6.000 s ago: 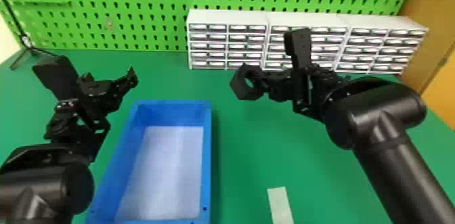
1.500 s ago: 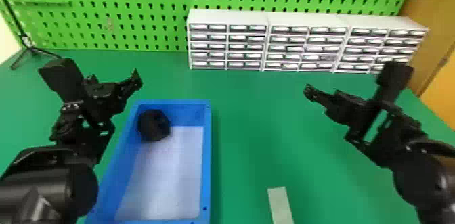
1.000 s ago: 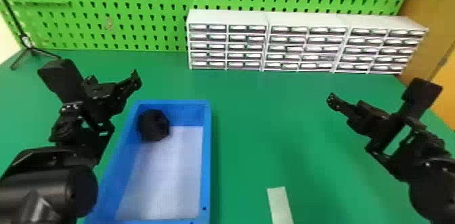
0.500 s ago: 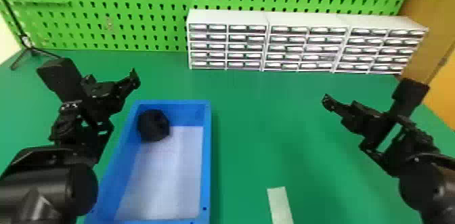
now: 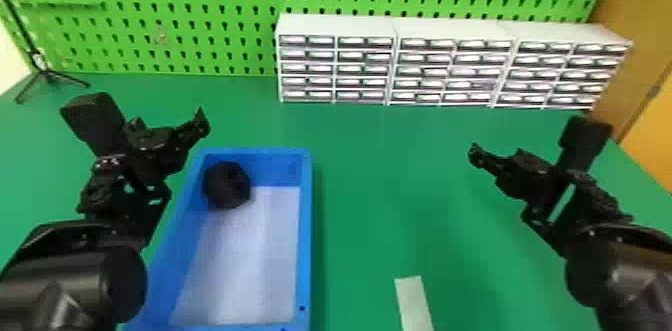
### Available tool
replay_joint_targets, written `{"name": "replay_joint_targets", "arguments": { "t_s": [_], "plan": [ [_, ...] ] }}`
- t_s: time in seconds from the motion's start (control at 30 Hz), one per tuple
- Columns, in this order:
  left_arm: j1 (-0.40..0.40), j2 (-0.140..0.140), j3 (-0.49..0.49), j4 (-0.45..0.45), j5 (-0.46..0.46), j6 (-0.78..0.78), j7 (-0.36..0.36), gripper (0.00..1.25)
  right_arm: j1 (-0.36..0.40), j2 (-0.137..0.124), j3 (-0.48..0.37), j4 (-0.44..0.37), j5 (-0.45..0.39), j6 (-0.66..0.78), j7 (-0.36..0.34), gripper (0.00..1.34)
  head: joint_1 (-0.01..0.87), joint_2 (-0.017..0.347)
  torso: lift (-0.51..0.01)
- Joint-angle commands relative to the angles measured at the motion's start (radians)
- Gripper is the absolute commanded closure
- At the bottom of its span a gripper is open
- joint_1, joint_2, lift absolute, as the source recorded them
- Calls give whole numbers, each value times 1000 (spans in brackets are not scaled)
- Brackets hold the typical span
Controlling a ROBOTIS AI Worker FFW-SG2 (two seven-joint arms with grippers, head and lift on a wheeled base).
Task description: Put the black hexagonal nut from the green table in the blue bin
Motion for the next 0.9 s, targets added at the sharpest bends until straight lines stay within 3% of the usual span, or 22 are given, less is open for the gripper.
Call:
{"name": "replay_joint_targets", "arguments": {
  "t_s": [0.0, 0.17, 0.43, 0.87],
  "plan": [
    [1, 0, -5, 2, 3, 1, 0, 110, -9, 34, -10, 0, 89, -11, 0, 219, 692, 8, -97],
    [4, 0, -10, 6, 3, 0, 0, 110, -7, 40, -7, 6, 113, -25, 0, 216, 692, 8, -97],
    [1, -1, -10, 4, 5, 0, 0, 110, -3, 26, 3, 15, 99, -33, 0, 214, 692, 8, -97],
    [-1, 0, -11, 4, -1, -2, 0, 110, 2, 26, 13, 20, 84, -37, 0, 214, 692, 8, -97]
  ]
}}
